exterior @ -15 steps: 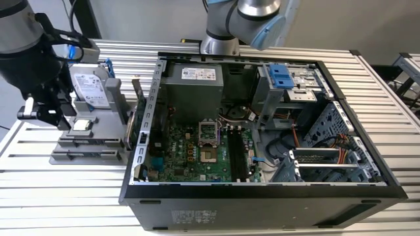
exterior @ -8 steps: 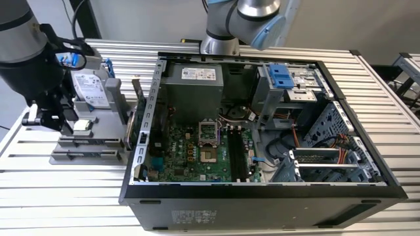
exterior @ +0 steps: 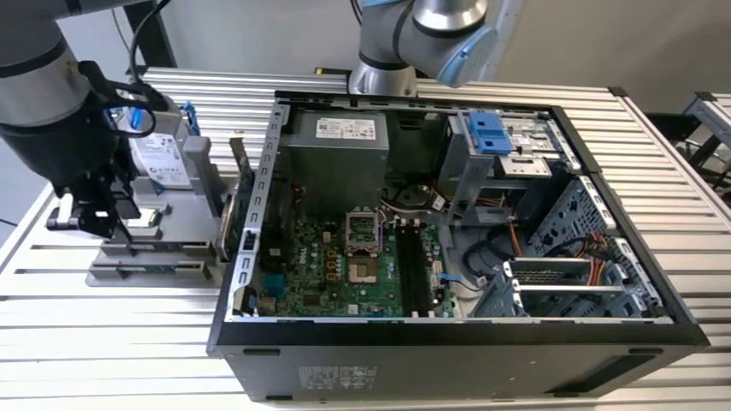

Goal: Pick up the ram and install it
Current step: 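Pick up the ram and move it above insertion slot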

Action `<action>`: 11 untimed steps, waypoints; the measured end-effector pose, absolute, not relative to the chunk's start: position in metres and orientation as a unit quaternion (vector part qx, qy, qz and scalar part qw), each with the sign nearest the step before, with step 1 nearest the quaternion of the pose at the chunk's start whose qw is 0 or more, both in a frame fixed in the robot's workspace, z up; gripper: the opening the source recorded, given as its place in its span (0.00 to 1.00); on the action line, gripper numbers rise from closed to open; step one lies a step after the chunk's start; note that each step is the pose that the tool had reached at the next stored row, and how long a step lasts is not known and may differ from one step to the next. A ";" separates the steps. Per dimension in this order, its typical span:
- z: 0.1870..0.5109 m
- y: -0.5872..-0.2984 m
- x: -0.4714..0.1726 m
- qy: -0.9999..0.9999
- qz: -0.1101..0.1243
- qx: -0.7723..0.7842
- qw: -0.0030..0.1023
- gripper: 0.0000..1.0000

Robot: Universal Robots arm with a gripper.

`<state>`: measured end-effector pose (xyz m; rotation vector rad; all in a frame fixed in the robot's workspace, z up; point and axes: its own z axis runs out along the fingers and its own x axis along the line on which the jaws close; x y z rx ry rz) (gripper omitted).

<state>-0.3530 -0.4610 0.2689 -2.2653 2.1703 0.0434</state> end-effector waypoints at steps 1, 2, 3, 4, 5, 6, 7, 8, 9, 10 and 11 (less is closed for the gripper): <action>0.267 -0.461 -0.353 0.692 0.014 -0.722 0.002 1.00; 0.265 -0.462 -0.353 0.692 0.014 -0.722 0.002 1.00; 0.264 -0.463 -0.353 0.692 0.014 -0.721 0.002 1.00; 0.262 -0.463 -0.353 0.693 0.014 -0.721 0.002 1.00; 0.260 -0.464 -0.353 0.693 0.014 -0.721 0.002 1.00; 0.258 -0.464 -0.353 0.694 0.014 -0.720 0.002 1.00; 0.256 -0.465 -0.353 0.695 0.014 -0.719 0.002 1.00; 0.254 -0.465 -0.353 0.695 0.014 -0.719 0.002 1.00; 0.253 -0.466 -0.353 0.696 0.014 -0.718 0.002 1.00; 0.251 -0.466 -0.353 0.697 0.014 -0.717 0.002 1.00; 0.249 -0.467 -0.353 0.697 0.014 -0.717 0.002 1.00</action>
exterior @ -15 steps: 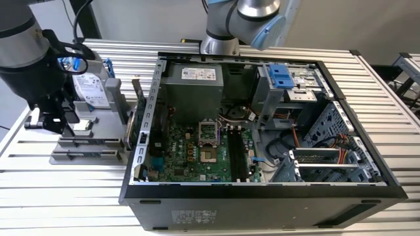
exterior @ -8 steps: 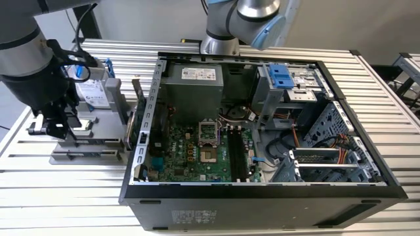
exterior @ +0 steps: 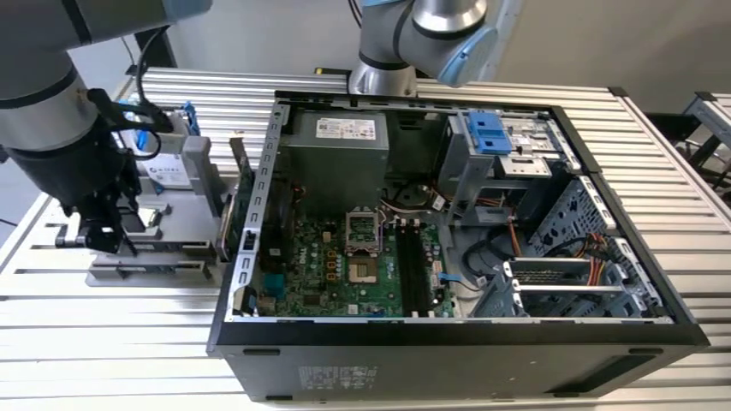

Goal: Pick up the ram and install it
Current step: 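Pick up the ram and move it above insertion slot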

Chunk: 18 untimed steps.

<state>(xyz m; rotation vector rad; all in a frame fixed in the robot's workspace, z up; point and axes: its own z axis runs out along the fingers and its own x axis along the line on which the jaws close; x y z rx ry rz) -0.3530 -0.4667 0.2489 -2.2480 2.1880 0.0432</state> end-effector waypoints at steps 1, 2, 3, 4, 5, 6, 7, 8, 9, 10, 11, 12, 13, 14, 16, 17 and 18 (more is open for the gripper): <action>0.247 -0.467 -0.353 0.698 0.014 -0.716 0.002 1.00; 0.245 -0.467 -0.353 0.698 0.014 -0.716 0.002 1.00; 0.243 -0.468 -0.353 0.699 0.014 -0.715 0.002 1.00; 0.242 -0.469 -0.353 0.699 0.014 -0.715 0.002 1.00; 0.240 -0.469 -0.353 0.700 0.014 -0.714 0.002 1.00; 0.238 -0.470 -0.353 0.700 0.014 -0.714 0.002 1.00; 0.236 -0.470 -0.353 0.700 0.014 -0.714 0.002 1.00; 0.234 -0.471 -0.353 0.701 0.014 -0.713 0.002 1.00; 0.233 -0.471 -0.353 0.701 0.014 -0.713 0.002 1.00; 0.231 -0.471 -0.353 0.702 0.014 -0.713 0.002 1.00; 0.229 -0.472 -0.353 0.702 0.014 -0.712 0.002 1.00; 0.227 -0.472 -0.353 0.703 0.014 -0.711 0.002 1.00; 0.225 -0.472 -0.353 0.703 0.014 -0.711 0.002 1.00; 0.224 -0.472 -0.353 0.704 0.014 -0.710 0.002 1.00; 0.220 -0.472 -0.353 0.705 0.014 -0.709 0.002 1.00; 0.218 -0.472 -0.353 0.706 0.014 -0.709 0.002 1.00; 0.216 -0.472 -0.353 0.706 0.014 -0.708 0.002 1.00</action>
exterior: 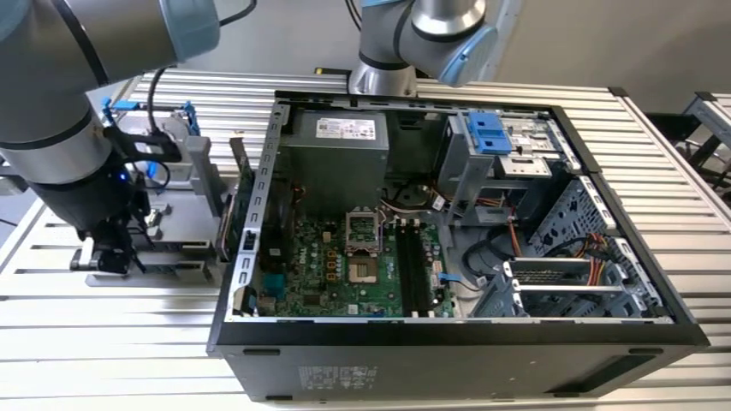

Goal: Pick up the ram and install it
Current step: 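Pick up the ram and move it above insertion slot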

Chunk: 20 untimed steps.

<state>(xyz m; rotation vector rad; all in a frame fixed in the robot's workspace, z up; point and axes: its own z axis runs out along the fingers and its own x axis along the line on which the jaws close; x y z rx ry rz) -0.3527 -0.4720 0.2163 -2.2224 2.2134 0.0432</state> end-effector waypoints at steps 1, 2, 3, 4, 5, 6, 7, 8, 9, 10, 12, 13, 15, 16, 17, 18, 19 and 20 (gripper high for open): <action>0.214 -0.472 -0.353 0.706 0.014 -0.708 0.002 1.00; 0.213 -0.472 -0.352 0.706 0.014 -0.708 0.002 1.00; 0.211 -0.472 -0.352 0.706 0.014 -0.708 0.002 1.00; 0.209 -0.472 -0.352 0.706 0.014 -0.708 0.002 1.00; 0.207 -0.472 -0.352 0.706 0.014 -0.708 0.002 1.00; 0.205 -0.472 -0.352 0.706 0.014 -0.708 0.002 1.00; 0.204 -0.472 -0.352 0.706 0.014 -0.708 0.002 1.00; 0.202 -0.472 -0.352 0.706 0.014 -0.708 0.002 1.00; 0.200 -0.472 -0.351 0.706 0.014 -0.708 0.002 1.00; 0.199 -0.472 -0.351 0.706 0.014 -0.708 0.002 1.00; 0.196 -0.472 -0.351 0.706 0.014 -0.708 0.002 1.00; 0.196 -0.472 -0.351 0.706 0.014 -0.708 0.002 1.00; 0.194 -0.472 -0.351 0.706 0.014 -0.708 0.002 1.00; 0.194 -0.472 -0.351 0.707 0.014 -0.708 0.003 1.00; 0.193 -0.471 -0.351 0.707 0.014 -0.707 0.003 1.00; 0.193 -0.471 -0.351 0.707 0.014 -0.707 0.003 1.00; 0.192 -0.470 -0.351 0.707 0.015 -0.707 0.003 1.00; 0.192 -0.470 -0.351 0.707 0.015 -0.707 0.003 1.00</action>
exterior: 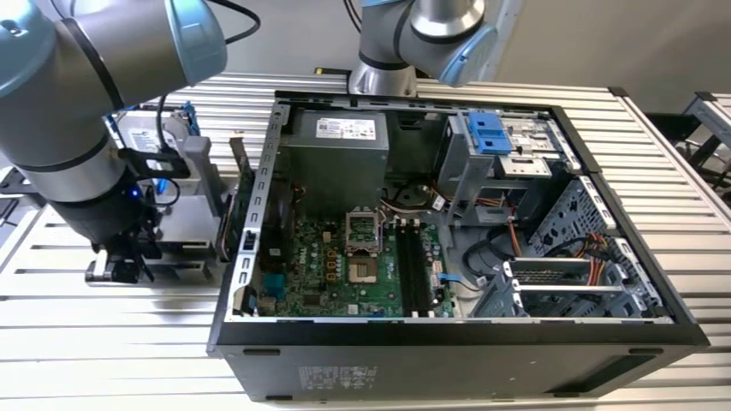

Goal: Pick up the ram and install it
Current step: 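Pick up the ram and move it above insertion slot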

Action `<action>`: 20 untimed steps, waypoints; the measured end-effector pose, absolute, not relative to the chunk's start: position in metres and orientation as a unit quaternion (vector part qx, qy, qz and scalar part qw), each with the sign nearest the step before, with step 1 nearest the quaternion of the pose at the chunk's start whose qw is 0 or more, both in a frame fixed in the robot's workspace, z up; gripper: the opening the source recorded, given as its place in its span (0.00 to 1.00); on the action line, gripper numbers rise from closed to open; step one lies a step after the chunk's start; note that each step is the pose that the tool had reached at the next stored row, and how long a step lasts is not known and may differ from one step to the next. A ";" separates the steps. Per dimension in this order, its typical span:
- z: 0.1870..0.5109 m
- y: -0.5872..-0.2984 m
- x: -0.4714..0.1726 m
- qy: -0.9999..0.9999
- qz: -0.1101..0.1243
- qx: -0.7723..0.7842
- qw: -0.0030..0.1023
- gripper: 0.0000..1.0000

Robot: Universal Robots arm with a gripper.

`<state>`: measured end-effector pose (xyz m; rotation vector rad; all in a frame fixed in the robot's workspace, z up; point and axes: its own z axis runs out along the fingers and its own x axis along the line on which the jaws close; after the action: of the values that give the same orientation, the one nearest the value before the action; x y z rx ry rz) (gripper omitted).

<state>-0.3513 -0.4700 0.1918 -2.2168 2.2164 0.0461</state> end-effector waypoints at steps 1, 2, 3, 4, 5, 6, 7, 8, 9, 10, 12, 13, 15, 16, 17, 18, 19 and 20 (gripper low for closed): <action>0.191 -0.470 -0.351 0.707 0.015 -0.707 0.003 1.00; 0.190 -0.469 -0.351 0.707 0.015 -0.707 0.004 1.00; 0.190 -0.469 -0.351 0.707 0.015 -0.707 0.004 1.00; 0.190 -0.469 -0.351 0.707 0.015 -0.707 0.003 1.00; 0.190 -0.469 -0.351 0.707 0.015 -0.707 0.003 1.00; 0.190 -0.469 -0.351 0.707 0.015 -0.707 0.003 1.00; 0.190 -0.469 -0.351 0.707 0.015 -0.707 0.003 1.00; 0.190 -0.469 -0.351 0.707 0.015 -0.707 0.003 1.00; 0.190 -0.469 -0.351 0.707 0.015 -0.707 0.003 1.00; 0.190 -0.469 -0.351 0.707 0.015 -0.707 0.003 0.00; 0.190 -0.469 -0.351 0.707 0.015 -0.707 0.003 0.00; 0.190 -0.469 -0.351 0.707 0.015 -0.707 0.003 0.00; 0.190 -0.469 -0.351 0.707 0.015 -0.707 0.003 0.00; 0.190 -0.469 -0.351 0.707 0.015 -0.707 0.003 0.00; 0.190 -0.469 -0.351 0.707 0.015 -0.707 0.003 0.00; 0.190 -0.469 -0.351 0.707 0.015 -0.707 0.003 0.00; 0.190 -0.469 -0.351 0.707 0.015 -0.707 0.003 0.00; 0.190 -0.469 -0.351 0.707 0.015 -0.707 0.003 0.00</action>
<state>-0.3513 -0.4693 0.1897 -2.2160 2.2168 0.0466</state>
